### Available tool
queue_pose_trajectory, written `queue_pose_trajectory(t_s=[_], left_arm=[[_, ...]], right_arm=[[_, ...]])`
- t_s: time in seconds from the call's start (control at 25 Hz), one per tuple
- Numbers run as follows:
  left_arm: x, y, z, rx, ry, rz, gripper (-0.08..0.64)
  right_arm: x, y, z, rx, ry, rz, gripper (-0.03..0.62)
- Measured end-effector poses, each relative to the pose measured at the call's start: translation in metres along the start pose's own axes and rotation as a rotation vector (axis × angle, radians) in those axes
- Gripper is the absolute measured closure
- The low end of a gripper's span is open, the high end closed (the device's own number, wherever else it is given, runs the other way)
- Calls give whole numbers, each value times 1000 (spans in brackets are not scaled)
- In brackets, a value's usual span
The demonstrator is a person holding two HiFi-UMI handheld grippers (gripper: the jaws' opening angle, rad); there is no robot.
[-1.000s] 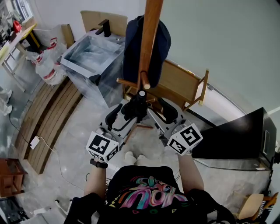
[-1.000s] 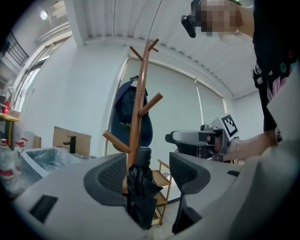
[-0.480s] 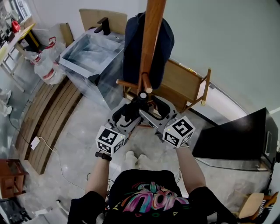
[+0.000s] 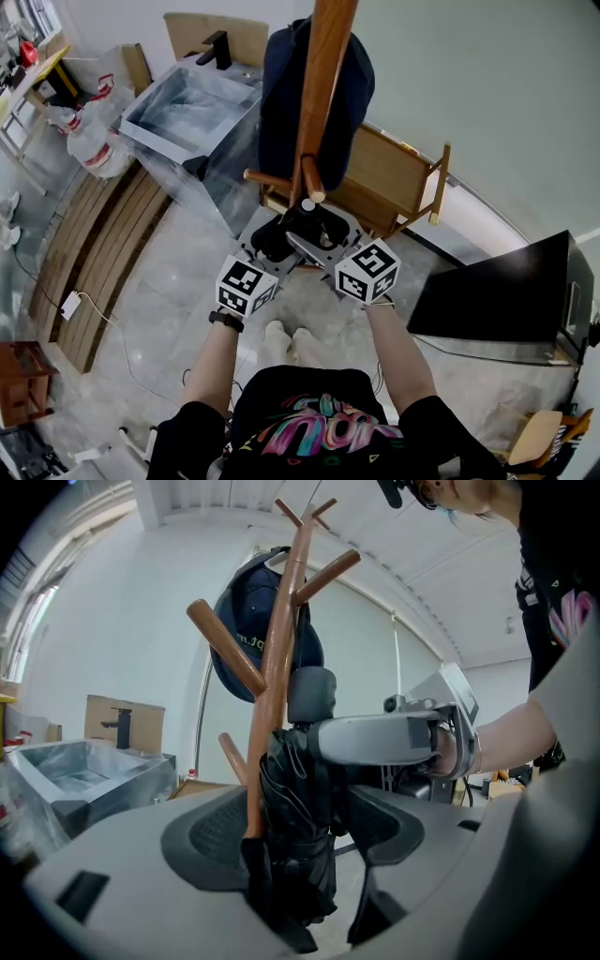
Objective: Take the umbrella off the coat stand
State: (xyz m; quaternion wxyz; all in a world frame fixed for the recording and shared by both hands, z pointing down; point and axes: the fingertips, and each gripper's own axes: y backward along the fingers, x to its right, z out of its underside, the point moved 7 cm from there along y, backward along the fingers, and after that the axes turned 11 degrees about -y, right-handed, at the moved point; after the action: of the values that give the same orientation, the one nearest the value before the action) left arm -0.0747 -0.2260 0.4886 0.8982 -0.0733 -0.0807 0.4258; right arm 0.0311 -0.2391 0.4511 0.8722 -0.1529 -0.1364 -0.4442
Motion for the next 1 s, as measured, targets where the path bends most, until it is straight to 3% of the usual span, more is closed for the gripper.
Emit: queue_pose_trajectory(t_s=[0.24,0.36,1.0], left_arm=[[3,-7,0,-18,-19,29,262],[4,-6,-1,-14,-24,24,299],[10,2,-23,10,-46,6,350]], right_arm=[[7,0,3,-8,21,12,351],[7,1,3,-1,22,6,370],[-4,11,-13,41,38,-30,385]])
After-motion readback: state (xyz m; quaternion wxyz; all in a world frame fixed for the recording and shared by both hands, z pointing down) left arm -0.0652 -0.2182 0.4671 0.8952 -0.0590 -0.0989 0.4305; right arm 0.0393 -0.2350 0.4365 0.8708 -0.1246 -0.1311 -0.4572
